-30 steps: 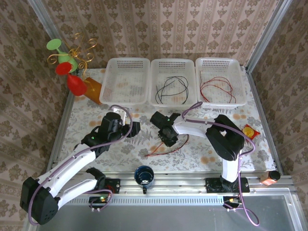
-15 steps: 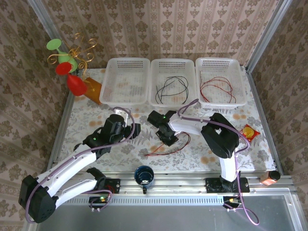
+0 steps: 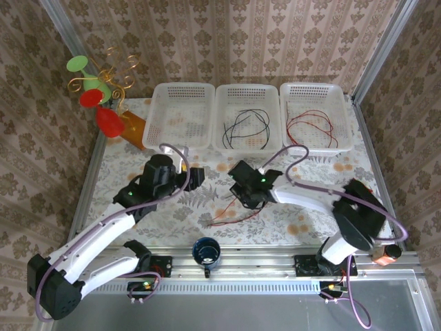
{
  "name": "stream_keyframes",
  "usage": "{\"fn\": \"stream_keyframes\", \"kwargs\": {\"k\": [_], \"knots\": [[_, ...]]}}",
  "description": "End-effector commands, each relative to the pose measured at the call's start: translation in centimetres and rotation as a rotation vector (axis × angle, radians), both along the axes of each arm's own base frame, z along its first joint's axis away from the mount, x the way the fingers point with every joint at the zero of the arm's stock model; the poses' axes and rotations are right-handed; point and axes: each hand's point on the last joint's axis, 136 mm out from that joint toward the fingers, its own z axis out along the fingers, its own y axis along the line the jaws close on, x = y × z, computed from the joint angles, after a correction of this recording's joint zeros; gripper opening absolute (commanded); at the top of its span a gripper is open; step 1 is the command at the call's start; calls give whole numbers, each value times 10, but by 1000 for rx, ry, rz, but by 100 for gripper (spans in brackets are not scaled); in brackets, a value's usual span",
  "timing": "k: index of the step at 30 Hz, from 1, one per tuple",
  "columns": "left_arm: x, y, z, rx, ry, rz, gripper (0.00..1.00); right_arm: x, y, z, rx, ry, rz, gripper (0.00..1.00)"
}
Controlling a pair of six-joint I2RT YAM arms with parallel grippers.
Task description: Untangle the cables
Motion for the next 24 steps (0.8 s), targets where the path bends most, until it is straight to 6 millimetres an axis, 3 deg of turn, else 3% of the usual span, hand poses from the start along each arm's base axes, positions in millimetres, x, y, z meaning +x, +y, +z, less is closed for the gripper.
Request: {"fn": "stream_keyframes", "kwargs": {"k": [1, 9, 14, 18, 24], "knots": [[-1, -11, 28, -43, -15, -88, 71, 10, -7, 37, 10, -177, 66, 0], [3, -19, 52, -6, -44, -189, 70, 6, -19, 113, 65, -499, 265, 0], [6, -16, 44, 14, -52, -194, 71, 11, -35, 145, 149, -616, 330, 0], [2, -27, 33, 28, -38, -271, 74, 12, -35, 178, 218, -726, 445, 0], [0, -43, 34, 47, -136, -351, 79, 10, -32, 217, 256, -831, 605, 0]]}}
